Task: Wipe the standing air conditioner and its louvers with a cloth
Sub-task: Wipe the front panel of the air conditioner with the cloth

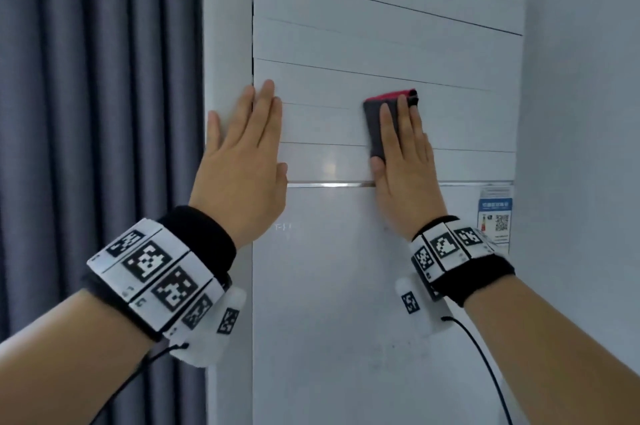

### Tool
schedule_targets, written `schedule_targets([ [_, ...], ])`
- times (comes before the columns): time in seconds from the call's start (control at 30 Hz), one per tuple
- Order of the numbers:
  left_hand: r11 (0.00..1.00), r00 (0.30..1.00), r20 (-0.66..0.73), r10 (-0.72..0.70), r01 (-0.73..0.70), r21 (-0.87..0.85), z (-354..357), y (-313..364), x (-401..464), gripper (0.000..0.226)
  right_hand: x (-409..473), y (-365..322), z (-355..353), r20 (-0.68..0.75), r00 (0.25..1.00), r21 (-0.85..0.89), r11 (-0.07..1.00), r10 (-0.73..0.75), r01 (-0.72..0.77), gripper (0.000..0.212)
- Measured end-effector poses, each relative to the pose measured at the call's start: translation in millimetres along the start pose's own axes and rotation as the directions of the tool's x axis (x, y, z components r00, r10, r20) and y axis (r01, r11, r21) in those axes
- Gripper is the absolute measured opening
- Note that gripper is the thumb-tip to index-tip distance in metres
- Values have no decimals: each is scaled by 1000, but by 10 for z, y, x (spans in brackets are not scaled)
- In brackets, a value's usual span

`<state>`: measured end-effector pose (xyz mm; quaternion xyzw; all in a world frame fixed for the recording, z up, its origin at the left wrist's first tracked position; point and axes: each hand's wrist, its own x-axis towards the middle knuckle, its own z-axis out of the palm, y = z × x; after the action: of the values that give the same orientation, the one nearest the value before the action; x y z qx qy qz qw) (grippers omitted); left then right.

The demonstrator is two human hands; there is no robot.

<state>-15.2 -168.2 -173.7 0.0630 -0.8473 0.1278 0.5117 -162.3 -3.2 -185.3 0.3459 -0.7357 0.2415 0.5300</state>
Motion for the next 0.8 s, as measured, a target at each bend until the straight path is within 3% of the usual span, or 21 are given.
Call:
schedule_targets([
  [0.1,999,999,-22,-39,39,1,-9,93,-4,71,28,-88,-20,-20,1000,1,1000,-13,13,61],
  [0.37,987,986,-47,-160,160,-12,-86,266,73,74,145,-256,-32,14,961,-6,961,-277,277,59],
  [0.47,984,982,-59,-177,177,-2,-114,402,151,74,120,136,-79,6,976,-27,976,-218,218,60],
  [0.63,997,998,-21,-63,62,-46,-11,774,306,75,30,705,-181,-2,1000,-1,1000,-9,9,62],
  [0.7,999,999,-9,-33,33,-34,68,930,363,75,35,681,-189,-13,1000,4,1000,-9,9,61],
  [0.8,999,999,-1,-38,38,-39,178,1081,459,75,58,529,-168,1,991,21,991,-132,132,60],
])
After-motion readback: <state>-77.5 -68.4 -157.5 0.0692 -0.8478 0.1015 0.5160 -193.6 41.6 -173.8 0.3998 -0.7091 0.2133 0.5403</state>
